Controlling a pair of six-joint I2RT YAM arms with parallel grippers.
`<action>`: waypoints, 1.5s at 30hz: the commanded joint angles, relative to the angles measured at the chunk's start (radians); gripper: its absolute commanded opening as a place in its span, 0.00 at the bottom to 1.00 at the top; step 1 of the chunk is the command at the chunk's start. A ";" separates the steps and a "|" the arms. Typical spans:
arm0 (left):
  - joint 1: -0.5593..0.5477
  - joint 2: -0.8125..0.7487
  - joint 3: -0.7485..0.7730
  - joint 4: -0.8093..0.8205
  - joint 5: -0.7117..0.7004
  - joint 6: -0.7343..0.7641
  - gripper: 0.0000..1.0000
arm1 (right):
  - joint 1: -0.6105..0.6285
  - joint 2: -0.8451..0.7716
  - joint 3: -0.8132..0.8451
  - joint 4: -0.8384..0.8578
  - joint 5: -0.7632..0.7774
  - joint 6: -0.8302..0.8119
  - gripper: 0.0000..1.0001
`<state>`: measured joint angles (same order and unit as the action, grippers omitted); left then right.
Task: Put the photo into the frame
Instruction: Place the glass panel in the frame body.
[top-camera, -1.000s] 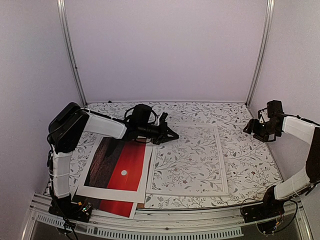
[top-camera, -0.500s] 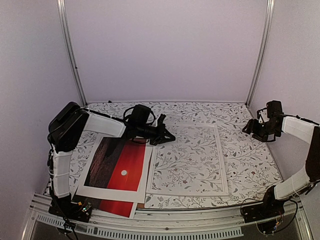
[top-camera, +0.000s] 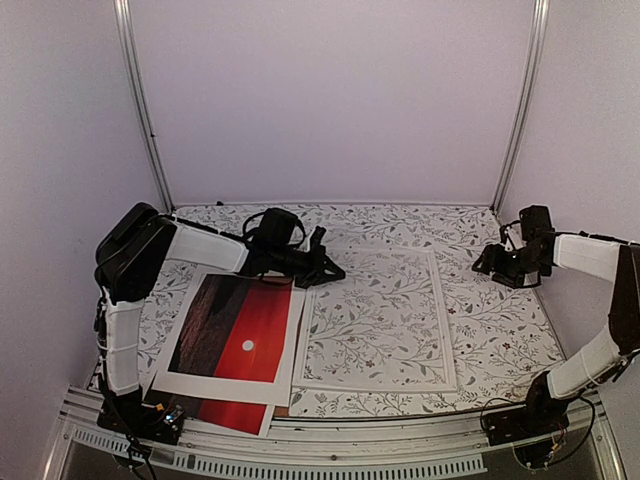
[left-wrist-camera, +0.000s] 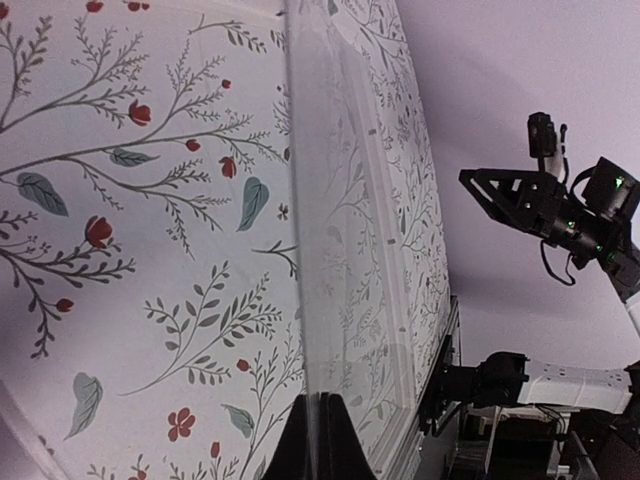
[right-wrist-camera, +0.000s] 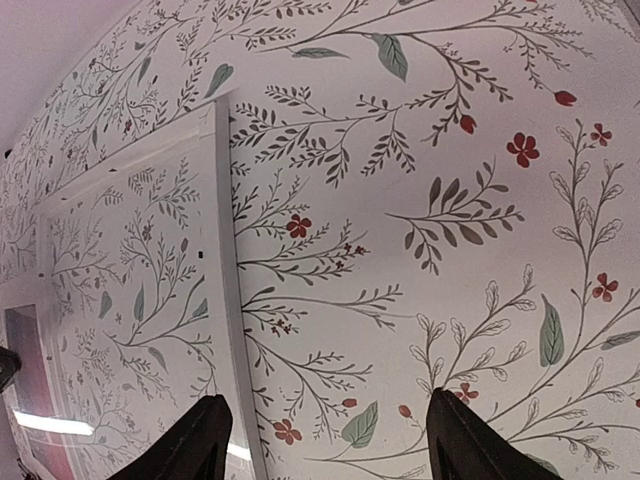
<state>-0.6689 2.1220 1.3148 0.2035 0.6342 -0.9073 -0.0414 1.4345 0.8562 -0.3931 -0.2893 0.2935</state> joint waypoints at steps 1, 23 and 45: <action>0.018 0.007 0.005 -0.007 -0.010 0.024 0.00 | 0.035 0.029 -0.026 0.052 -0.011 -0.008 0.71; 0.034 0.013 0.019 -0.050 -0.013 0.072 0.00 | 0.117 0.045 -0.054 0.092 0.015 -0.006 0.99; 0.041 0.036 0.053 -0.100 -0.003 0.111 0.00 | 0.118 0.055 -0.059 0.097 0.019 -0.009 0.99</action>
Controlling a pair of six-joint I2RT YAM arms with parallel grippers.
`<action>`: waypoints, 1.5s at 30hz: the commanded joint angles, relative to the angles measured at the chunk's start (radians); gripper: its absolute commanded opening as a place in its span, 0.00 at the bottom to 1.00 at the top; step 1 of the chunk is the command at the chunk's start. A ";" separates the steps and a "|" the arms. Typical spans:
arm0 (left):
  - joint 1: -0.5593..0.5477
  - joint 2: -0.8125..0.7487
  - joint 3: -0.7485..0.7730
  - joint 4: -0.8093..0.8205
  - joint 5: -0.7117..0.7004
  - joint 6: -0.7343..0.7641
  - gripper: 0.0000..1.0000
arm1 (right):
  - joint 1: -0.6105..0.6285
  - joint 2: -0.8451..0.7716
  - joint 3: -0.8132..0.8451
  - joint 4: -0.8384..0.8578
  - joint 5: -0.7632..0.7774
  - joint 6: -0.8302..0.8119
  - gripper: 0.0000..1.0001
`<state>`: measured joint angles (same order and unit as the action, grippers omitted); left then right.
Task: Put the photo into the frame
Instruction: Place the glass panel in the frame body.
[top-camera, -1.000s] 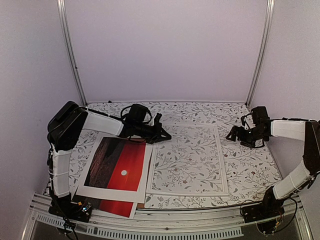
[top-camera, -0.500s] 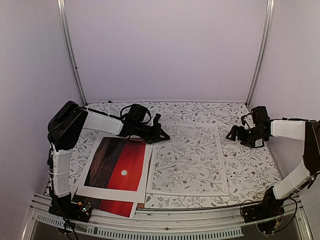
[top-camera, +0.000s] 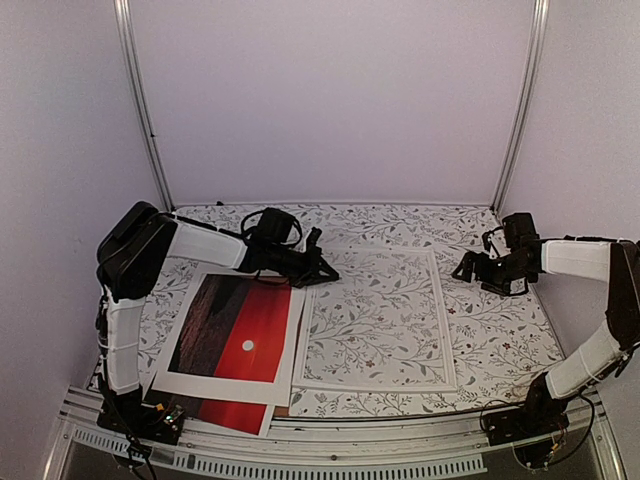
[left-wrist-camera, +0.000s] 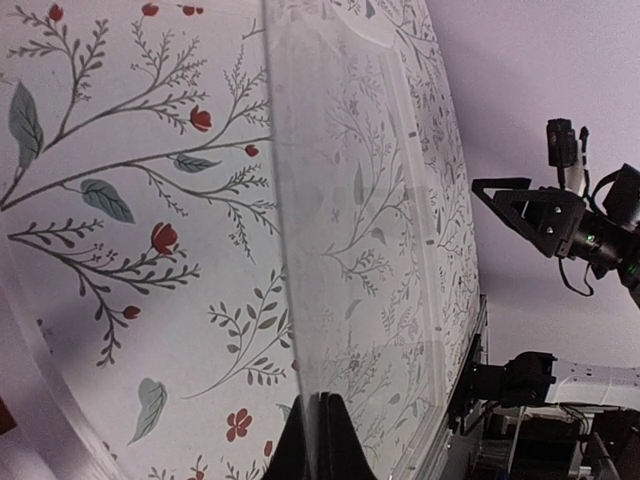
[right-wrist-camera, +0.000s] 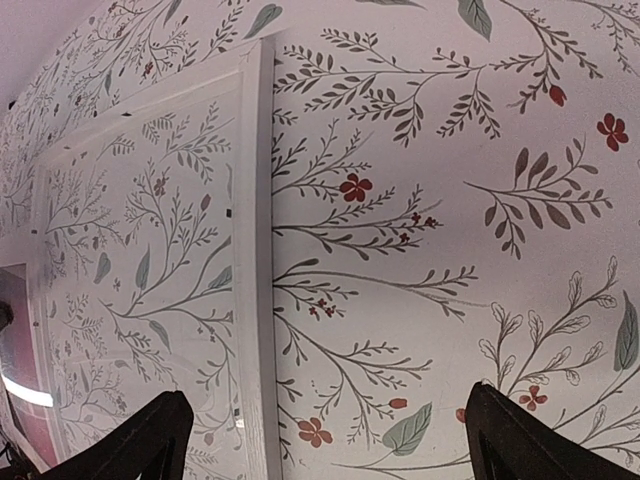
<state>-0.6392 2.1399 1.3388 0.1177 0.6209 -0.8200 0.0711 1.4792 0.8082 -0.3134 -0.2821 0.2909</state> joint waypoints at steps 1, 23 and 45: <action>0.012 0.020 0.031 -0.017 0.011 0.026 0.00 | 0.005 0.010 -0.011 0.016 0.012 -0.006 0.99; 0.016 0.034 0.060 -0.039 0.012 0.041 0.00 | 0.005 0.019 -0.014 0.018 0.010 -0.006 0.99; 0.023 0.038 0.085 -0.062 0.017 0.053 0.00 | 0.004 0.030 -0.001 0.018 0.012 -0.009 0.99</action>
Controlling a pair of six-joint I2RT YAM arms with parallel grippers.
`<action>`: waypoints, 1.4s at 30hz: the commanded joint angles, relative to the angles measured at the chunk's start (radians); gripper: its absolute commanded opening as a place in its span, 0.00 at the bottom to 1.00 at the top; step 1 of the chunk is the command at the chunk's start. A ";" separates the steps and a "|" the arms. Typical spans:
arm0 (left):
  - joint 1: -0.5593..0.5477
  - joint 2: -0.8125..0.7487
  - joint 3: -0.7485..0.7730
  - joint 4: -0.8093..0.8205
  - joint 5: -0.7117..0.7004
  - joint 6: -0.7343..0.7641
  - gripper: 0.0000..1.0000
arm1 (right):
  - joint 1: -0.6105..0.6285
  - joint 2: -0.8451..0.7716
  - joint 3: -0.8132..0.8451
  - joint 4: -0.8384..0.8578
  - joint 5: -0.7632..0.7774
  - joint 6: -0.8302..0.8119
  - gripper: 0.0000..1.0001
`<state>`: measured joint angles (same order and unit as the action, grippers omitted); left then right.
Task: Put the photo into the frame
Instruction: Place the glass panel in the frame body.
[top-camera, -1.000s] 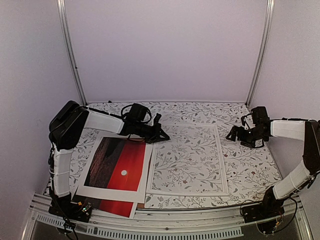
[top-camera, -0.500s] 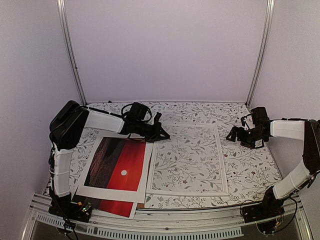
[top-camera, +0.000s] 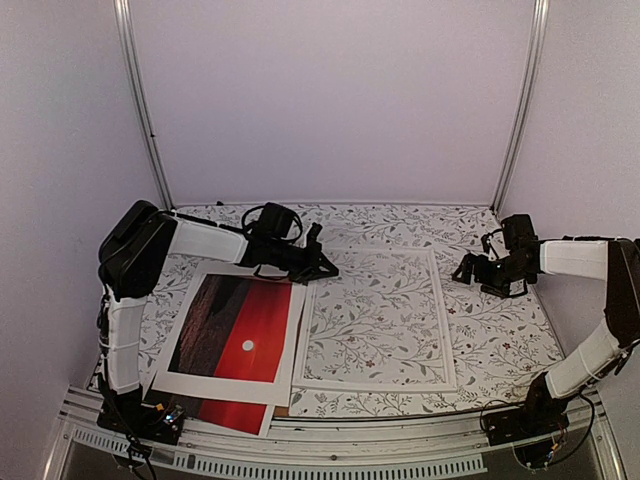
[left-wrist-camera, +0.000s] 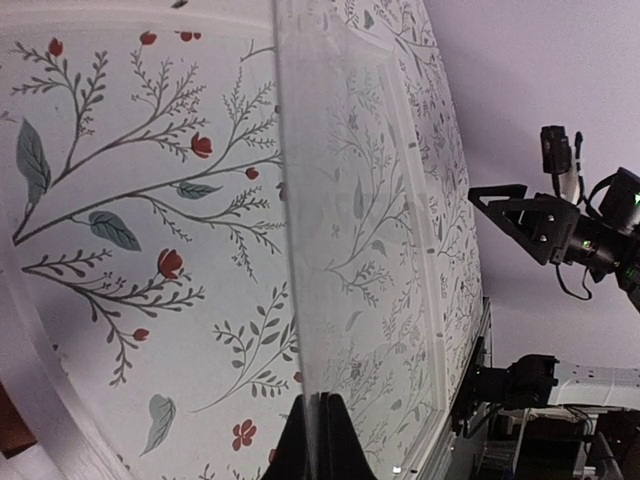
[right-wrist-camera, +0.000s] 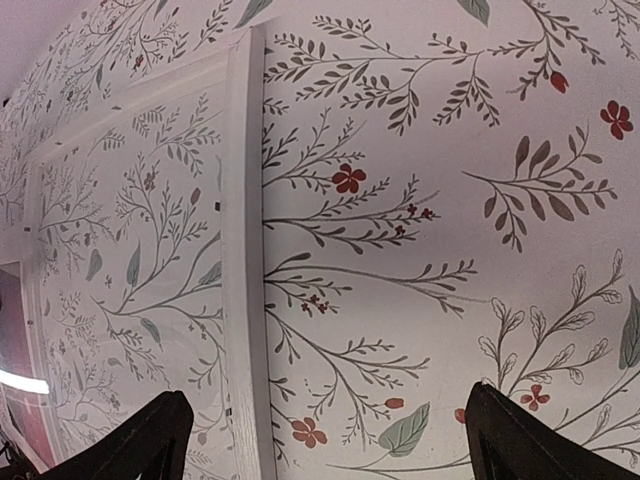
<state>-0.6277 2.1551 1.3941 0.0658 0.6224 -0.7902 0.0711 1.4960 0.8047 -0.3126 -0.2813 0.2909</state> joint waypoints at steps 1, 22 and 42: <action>0.012 0.023 0.031 -0.012 0.016 0.024 0.00 | 0.005 0.016 0.002 0.018 0.010 -0.009 0.99; 0.012 0.040 0.055 -0.062 0.035 0.059 0.00 | 0.005 0.024 -0.006 0.023 0.013 -0.006 0.99; 0.013 0.038 0.062 -0.110 0.038 0.080 0.00 | 0.005 0.026 -0.007 0.026 0.010 -0.008 0.99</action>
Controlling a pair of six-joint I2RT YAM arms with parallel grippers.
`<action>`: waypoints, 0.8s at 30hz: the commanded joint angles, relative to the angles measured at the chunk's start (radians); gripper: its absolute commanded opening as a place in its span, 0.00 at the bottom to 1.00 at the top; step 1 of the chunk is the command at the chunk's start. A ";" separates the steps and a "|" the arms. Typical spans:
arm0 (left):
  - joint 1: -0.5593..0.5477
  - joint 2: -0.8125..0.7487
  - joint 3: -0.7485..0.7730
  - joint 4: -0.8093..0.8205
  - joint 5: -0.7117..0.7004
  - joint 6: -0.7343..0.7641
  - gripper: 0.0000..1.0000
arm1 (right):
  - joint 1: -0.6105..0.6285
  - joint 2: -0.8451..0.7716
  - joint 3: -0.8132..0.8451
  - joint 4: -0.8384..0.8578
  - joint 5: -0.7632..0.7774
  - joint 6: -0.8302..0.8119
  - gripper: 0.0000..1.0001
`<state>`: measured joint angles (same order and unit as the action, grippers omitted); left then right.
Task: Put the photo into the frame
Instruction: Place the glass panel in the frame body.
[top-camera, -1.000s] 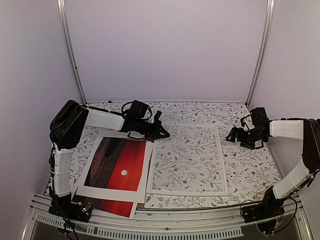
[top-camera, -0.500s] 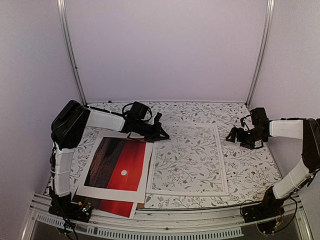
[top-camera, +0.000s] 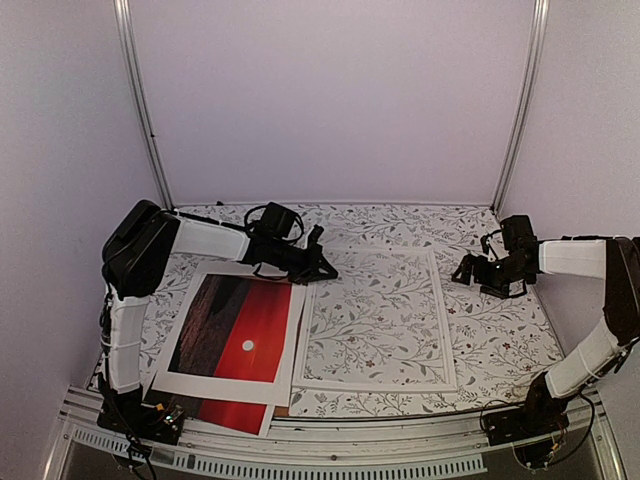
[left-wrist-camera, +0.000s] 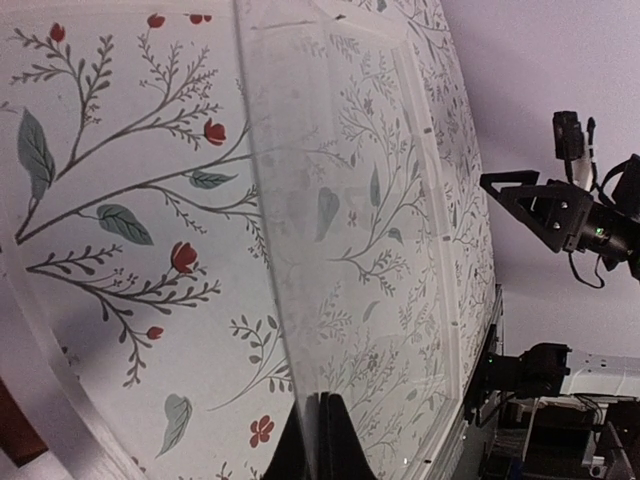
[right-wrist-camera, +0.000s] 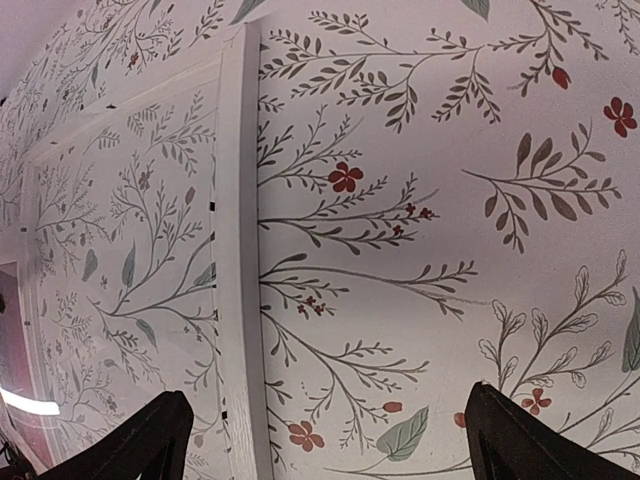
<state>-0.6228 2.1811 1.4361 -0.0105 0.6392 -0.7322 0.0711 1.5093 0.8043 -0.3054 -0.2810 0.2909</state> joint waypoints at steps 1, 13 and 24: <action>0.007 0.013 0.020 -0.034 0.021 0.023 0.00 | 0.005 0.013 -0.007 0.019 0.010 -0.009 0.99; 0.008 0.016 0.024 -0.041 0.026 0.028 0.00 | 0.005 0.017 -0.008 0.019 0.010 -0.009 0.99; 0.003 0.032 0.041 -0.045 0.037 0.028 0.00 | 0.005 0.017 -0.005 0.018 0.010 -0.010 0.99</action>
<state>-0.6205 2.1921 1.4498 -0.0319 0.6472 -0.7250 0.0711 1.5143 0.8043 -0.3050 -0.2806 0.2909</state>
